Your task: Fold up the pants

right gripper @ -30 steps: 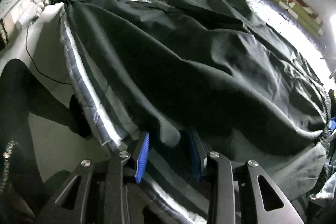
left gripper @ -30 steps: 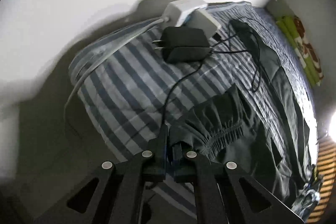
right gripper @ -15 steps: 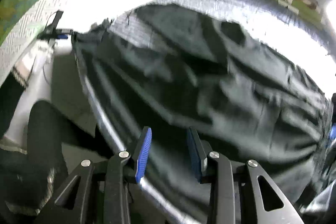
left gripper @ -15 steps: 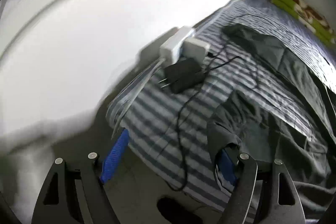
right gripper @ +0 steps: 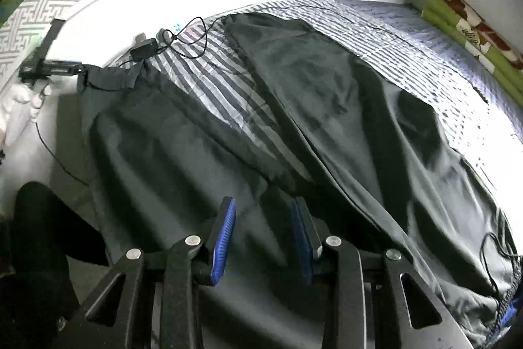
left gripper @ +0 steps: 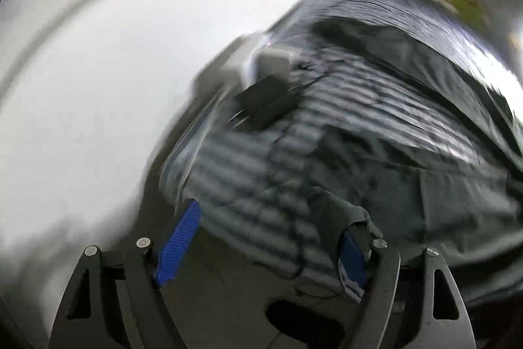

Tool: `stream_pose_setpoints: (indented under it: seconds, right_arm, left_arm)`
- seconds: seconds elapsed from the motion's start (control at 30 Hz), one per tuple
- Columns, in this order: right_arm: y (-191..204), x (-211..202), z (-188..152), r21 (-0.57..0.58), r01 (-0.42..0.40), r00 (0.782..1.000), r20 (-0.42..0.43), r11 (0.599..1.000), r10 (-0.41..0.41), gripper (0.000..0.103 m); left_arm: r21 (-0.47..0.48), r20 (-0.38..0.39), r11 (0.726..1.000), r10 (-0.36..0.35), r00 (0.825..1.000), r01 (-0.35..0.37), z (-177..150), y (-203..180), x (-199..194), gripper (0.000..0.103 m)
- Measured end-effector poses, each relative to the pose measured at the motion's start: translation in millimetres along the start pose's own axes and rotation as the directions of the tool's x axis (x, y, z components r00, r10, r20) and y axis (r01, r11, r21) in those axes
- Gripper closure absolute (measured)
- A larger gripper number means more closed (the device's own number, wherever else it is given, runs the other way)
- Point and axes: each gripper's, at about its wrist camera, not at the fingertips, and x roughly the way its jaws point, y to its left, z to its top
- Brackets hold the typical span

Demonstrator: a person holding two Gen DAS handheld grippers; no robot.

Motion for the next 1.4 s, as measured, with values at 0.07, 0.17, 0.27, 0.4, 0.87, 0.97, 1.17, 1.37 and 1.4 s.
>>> stream_pose_setpoints:
  seconds: [0.07, 0.17, 0.27, 0.4, 0.87, 0.97, 1.17, 1.37, 1.4]
  right_arm:
    - [1.9, 14.2, 4.6, -0.016, 0.013, 1.0, -0.013, 1.0, -0.013, 0.071]
    - [4.5, 36.0, 6.8, -0.048, 0.045, 0.998, -0.051, 0.998, -0.048, 0.071]
    - [-0.1, 60.8, 3.8, -0.061, 0.092, 0.989, -0.112, 0.994, -0.099, 0.071]
    - [-14.8, 80.5, -3.6, -0.032, 0.146, 0.975, -0.164, 0.989, -0.15, 0.071]
    - [-29.8, 63.6, 0.8, 0.014, 0.306, 0.941, -0.157, 0.952, -0.3, 0.101]
    - [-41.2, 49.7, -1.5, 0.037, 0.351, 0.925, -0.168, 0.936, -0.34, 0.101]
    - [-56.0, 56.9, -9.9, -0.019, 0.468, 0.861, -0.217, 0.884, -0.461, 0.101]
    - [-56.4, 56.9, -22.7, -0.017, 0.379, 0.901, -0.223, 0.925, -0.373, 0.101]
    - [-55.5, 57.2, -22.7, -0.021, 0.371, 0.904, -0.222, 0.928, -0.366, 0.101]
  left_arm:
    - [0.048, -0.019, 0.996, 0.071, 0.997, -0.07, 10.0, -9.0, 4.8, 0.022]
    - [0.014, -0.087, 0.994, 0.108, 0.99, -0.108, 12.4, 7.9, 20.6, 0.022]
    - [-0.095, -0.158, 0.995, 0.018, 0.987, -0.034, -7.5, 46.0, 33.0, 0.022]
    - [-0.323, -0.144, 0.936, -0.194, 0.97, 0.139, -38.0, 92.0, 33.0, 0.022]
    - [-0.17, -0.043, 0.979, -0.122, 0.992, 0.113, -41.7, 74.6, -29.5, 0.028]
    - [-0.151, -0.07, 0.984, -0.102, 0.992, 0.09, -30.8, 70.2, -25.1, 0.026]
    - [-0.093, -0.18, 0.995, 0.009, 0.984, -0.026, -55.2, 68.1, 0.1, 0.019]
    - [-0.081, -0.038, 0.989, -0.127, 0.991, 0.123, -27.0, 36.6, -21.8, 0.019]
    - [-0.05, -0.035, 0.989, -0.139, 0.99, 0.137, -17.4, 25.3, -17.6, 0.019]
